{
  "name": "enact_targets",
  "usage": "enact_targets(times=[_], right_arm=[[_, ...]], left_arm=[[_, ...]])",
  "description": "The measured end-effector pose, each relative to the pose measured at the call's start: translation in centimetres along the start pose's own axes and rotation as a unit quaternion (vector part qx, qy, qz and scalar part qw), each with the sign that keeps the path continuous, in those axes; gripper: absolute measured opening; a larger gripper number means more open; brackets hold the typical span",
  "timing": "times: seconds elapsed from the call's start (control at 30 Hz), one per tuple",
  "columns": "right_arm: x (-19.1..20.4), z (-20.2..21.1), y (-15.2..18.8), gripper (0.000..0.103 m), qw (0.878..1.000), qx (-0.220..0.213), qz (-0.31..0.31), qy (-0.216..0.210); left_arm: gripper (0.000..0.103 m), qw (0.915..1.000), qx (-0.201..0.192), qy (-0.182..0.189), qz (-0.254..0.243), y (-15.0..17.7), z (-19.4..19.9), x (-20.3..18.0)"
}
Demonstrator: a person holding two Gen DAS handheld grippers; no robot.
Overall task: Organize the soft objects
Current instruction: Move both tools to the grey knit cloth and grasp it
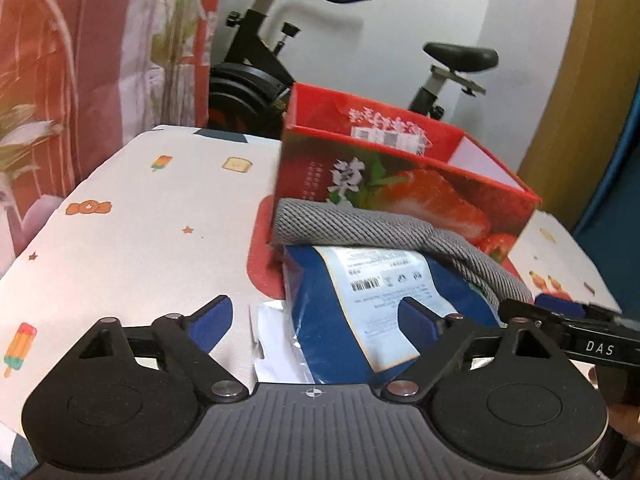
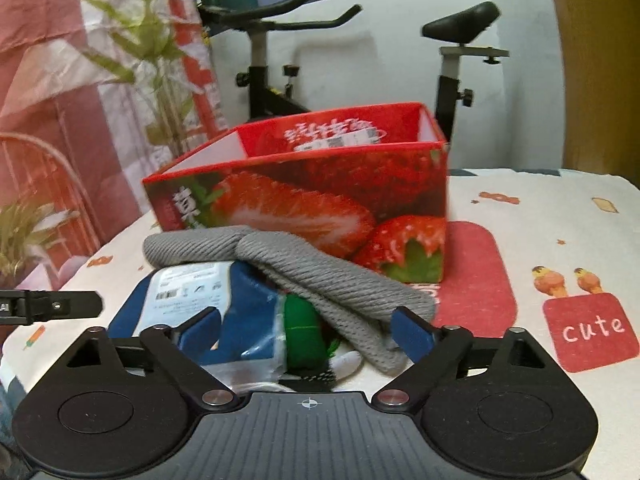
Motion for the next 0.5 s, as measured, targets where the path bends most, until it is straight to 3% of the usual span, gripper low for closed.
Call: enact_targets(times=[0.27, 0.43, 0.5], right_arm=[[-3.9, -0.8, 0.0, 0.075, 0.998, -0.005, -0.037, 0.058], [-5.9, -2.1, 0.1, 0.069, 0.996, 0.002, -0.066, 0.058], [-6.1, -2.8, 0.0, 0.061, 0.997, 0.005, -0.063, 0.053]], left_arm=[[0.089, 0.9996, -0.008, -0.007, 0.028, -0.3, -0.6, 1.2], [0.089, 0.9990, -0.010, -0.010, 0.043, -0.5, -1.1, 1.8], [0.088, 0.9987, -0.009, -0.011, 0.049, -0.6, -1.3, 2.0]])
Point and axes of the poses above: each gripper's, at about its wrist camera, not at the fingertips, and z roughly against the way its jaws point, x to its left, y to its underside, the point moved 9 cm from there along -z, roughly the way its jaws point, and after that the axes turned 5 degrees about y, right-handed, at the moved point
